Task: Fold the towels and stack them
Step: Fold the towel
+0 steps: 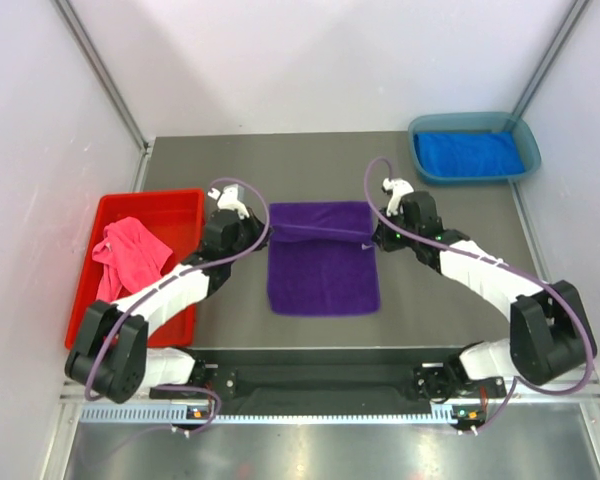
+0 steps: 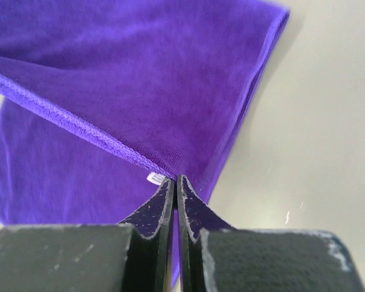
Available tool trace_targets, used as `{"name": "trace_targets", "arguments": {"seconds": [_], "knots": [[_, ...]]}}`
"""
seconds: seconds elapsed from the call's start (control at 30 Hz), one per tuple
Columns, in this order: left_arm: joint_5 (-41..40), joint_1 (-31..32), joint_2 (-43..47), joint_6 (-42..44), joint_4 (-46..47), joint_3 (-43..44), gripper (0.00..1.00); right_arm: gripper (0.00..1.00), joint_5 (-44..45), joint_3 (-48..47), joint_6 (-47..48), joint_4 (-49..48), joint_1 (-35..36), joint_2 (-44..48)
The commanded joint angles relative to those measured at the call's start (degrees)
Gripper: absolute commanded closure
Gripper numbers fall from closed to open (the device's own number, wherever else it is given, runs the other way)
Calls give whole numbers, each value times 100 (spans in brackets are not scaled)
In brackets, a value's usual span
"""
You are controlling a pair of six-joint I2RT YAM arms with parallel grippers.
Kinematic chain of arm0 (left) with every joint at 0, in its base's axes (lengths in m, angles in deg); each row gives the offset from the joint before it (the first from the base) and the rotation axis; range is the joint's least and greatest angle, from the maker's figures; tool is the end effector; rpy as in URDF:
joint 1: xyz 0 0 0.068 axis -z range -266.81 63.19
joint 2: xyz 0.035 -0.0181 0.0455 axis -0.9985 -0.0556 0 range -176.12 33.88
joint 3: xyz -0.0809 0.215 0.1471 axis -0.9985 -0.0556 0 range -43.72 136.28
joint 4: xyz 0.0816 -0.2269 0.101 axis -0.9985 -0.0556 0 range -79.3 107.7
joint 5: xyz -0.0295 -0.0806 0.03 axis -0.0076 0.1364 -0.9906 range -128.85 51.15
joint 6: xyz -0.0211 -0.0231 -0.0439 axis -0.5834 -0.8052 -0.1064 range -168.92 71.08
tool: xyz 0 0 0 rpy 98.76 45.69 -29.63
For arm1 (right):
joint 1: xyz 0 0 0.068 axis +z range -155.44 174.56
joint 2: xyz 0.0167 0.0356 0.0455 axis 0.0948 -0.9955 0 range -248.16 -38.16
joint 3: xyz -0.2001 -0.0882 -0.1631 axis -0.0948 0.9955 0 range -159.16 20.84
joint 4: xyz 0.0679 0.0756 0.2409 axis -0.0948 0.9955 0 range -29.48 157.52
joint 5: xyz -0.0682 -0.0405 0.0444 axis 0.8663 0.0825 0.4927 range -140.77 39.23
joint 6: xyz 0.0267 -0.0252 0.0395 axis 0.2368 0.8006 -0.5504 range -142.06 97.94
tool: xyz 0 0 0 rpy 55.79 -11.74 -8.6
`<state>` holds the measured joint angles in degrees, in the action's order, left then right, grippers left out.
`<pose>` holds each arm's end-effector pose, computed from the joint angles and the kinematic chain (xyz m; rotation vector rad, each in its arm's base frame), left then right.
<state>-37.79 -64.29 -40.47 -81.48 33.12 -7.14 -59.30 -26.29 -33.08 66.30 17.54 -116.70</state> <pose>0.2588 -0.1081 0.2234 -0.1641 2.0110 -0.6417 0.2695 0.1199 0.2298 -0.3180 2.2338 0.4883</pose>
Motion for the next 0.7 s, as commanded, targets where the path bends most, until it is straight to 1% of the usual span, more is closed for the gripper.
{"name": "trace_targets", "arguments": {"seconds": [0.0, 0.13, 0.23, 0.33, 0.67], "knots": [[-536, 191, 437, -93, -258, -211, 100, 100, 300, 230, -154, 72, 110, 444], [-563, 349, 649, -154, -495, -344, 100, 100, 432, 538, -251, 134, 163, 708], [-738, 472, 816, -207, -724, -458, 100, 100, 423, 687, -365, 169, 241, 867], [-783, 516, 1115, -286, -768, -642, 100, 100, 484, 784, -383, 204, 321, 1051], [-800, 727, 1651, -339, -1208, -801, 100, 100, 598, 811, -409, 573, 505, 1526]]}}
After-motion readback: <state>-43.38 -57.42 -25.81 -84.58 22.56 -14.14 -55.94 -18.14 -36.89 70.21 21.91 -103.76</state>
